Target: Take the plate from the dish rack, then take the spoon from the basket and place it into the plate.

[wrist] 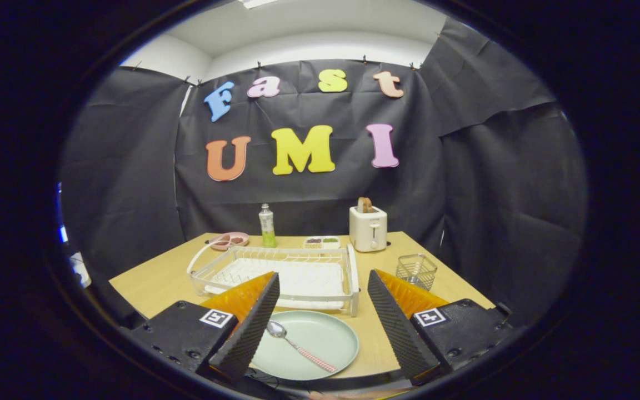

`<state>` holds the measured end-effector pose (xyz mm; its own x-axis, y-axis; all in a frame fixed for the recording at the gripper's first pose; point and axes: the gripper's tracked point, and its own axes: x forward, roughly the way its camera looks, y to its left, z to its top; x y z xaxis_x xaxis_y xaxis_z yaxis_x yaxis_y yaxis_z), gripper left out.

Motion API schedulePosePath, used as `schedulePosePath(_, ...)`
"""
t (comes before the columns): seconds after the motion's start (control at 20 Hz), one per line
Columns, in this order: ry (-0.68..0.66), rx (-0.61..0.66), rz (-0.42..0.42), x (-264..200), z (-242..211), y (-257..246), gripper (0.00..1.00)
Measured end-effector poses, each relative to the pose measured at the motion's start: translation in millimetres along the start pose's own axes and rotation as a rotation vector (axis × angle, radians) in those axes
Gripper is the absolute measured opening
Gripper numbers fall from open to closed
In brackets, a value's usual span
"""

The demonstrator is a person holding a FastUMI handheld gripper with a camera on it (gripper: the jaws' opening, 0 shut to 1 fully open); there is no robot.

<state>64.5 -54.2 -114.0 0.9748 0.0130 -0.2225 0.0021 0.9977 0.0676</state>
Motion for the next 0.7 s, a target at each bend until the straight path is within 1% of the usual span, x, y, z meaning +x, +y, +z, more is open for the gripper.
schedulePosePath(0.2, -0.019, -0.009, -0.008, -27.7, 8.3, -8.7, 1.0)
schedulePosePath(0.35, -0.049, -0.006, 0.004, -43.9, 17.4, -9.2, 1.0)
schedulePosePath(0.5, -0.063, -0.016, 0.01, -55.6, 20.6, -10.2, 1.0)
schedulePosePath(0.7, -0.053, -0.03, 0.016, -59.2, 19.2, -10.7, 1.0)
